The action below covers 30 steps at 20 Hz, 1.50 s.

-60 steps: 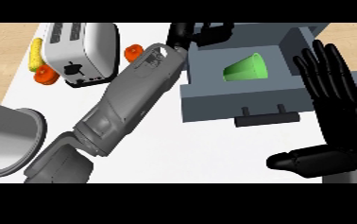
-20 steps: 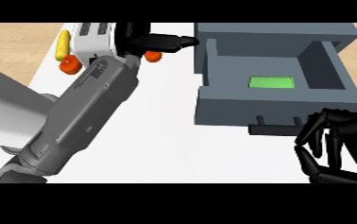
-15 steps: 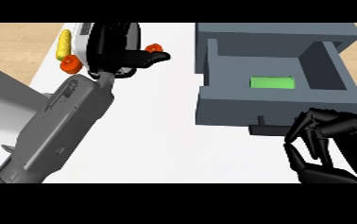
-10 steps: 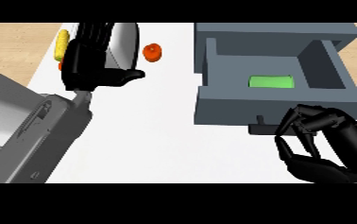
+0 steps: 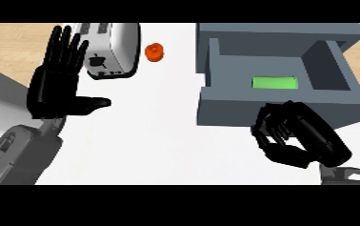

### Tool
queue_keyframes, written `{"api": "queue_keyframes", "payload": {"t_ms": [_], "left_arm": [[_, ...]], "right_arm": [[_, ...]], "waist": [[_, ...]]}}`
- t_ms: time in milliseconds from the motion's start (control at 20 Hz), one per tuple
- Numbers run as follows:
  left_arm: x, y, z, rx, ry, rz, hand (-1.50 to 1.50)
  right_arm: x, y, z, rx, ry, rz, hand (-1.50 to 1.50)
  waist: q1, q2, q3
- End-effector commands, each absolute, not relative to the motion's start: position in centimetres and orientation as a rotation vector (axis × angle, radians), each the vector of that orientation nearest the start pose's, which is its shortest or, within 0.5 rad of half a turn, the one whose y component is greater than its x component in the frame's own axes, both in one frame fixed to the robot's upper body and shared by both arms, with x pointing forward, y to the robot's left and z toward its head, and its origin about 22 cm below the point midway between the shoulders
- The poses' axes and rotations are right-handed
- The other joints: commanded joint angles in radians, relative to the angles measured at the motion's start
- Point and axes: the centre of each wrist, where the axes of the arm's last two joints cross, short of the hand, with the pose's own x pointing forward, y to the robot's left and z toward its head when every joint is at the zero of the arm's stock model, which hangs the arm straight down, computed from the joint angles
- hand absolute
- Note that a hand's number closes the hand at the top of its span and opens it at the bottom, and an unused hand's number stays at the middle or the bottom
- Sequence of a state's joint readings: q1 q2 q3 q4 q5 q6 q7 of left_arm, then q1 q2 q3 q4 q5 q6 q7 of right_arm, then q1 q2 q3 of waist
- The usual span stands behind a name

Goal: Pick up the cup, place it into the drawer and close the drawer

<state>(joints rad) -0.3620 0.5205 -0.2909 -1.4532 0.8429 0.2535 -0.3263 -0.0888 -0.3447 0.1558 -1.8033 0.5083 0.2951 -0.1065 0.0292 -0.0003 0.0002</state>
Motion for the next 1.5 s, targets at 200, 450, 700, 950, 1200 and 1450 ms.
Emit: {"api": "queue_keyframes", "payload": {"t_ms": [200,450,700,950,1200,1450], "left_arm": [[28.4,30.2,6.0,-0.235,-1.871,0.184,-1.50],[26.9,32.3,6.5,-0.252,-1.875,0.196,-1.50],[25.1,31.6,4.0,-0.257,-1.882,0.200,-1.50],[25.2,33.2,3.5,-0.284,-1.887,0.208,-1.50],[26.0,34.7,4.2,-0.272,-1.882,0.187,-1.50],[25.2,35.6,3.5,-0.310,-1.872,0.177,-1.50]], "right_arm": [[28.8,-21.3,3.5,-0.428,-1.654,1.224,-1.50],[32.3,-20.7,2.5,-0.469,-1.577,1.258,-1.50],[33.6,-21.7,-1.0,-0.442,-1.544,1.267,-1.50],[37.1,-21.7,-2.0,-0.429,-1.527,1.244,-1.50],[39.6,-23.3,-1.4,-0.376,-1.530,1.186,-1.50],[41.5,-26.1,1.0,-0.369,-1.491,1.204,-1.50]], "waist": [[-0.014,0.002,0.000],[-0.012,0.001,0.000],[-0.017,0.002,0.000],[-0.007,0.006,0.000],[0.007,0.012,0.001],[0.021,0.017,0.001]]}}
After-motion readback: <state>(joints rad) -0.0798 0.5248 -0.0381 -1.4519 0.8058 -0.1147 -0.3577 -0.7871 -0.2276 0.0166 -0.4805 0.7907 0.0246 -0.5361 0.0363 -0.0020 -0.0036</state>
